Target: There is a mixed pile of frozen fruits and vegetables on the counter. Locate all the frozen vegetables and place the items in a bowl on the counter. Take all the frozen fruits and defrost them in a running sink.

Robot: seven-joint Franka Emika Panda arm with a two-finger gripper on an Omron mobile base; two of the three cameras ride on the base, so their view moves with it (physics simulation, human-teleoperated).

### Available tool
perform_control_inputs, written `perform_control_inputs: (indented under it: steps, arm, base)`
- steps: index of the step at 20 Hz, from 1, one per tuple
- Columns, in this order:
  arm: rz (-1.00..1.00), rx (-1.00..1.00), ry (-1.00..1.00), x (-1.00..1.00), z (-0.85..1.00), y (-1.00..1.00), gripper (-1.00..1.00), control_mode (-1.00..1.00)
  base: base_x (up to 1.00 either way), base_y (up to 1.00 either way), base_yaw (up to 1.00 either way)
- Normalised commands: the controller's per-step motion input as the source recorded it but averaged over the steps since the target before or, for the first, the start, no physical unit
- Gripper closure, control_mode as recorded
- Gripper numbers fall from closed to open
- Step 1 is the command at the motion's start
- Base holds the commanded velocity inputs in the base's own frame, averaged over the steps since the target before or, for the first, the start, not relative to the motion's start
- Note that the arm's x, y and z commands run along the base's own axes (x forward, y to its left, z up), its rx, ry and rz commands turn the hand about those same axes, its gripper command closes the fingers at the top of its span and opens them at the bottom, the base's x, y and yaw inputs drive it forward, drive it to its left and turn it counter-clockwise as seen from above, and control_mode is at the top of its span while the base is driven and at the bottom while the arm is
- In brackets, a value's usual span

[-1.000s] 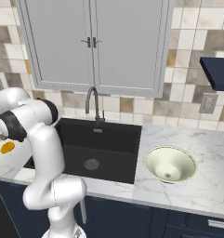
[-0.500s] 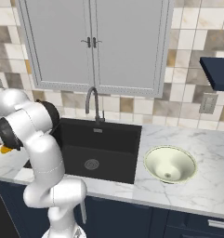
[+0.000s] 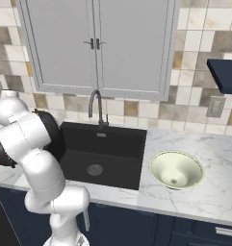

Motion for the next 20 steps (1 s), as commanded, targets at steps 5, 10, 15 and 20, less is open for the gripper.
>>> perform_control_inputs:
  steps: [5,10,15,20]
  arm:
    - [0.00,0.03,0.02,0.04,0.02,-0.47,1.00,-1.00]
    - [0.04,0.03,0.00,0.06,0.00,-0.38,1.00,-1.00]
    - [-0.05,-0.05,0.00,0.00,0.02,-0.35,1.00,-1.00]
    - [-0.08,-0.03,0.00,0.05,0.03,-0.38,1.00,-1.00]
  base:
    - [0.00,0.00,0.00]
    - [0.00,0.00,0.00]
    - [0.00,0.00,0.00]
    - [0.00,0.00,0.00]
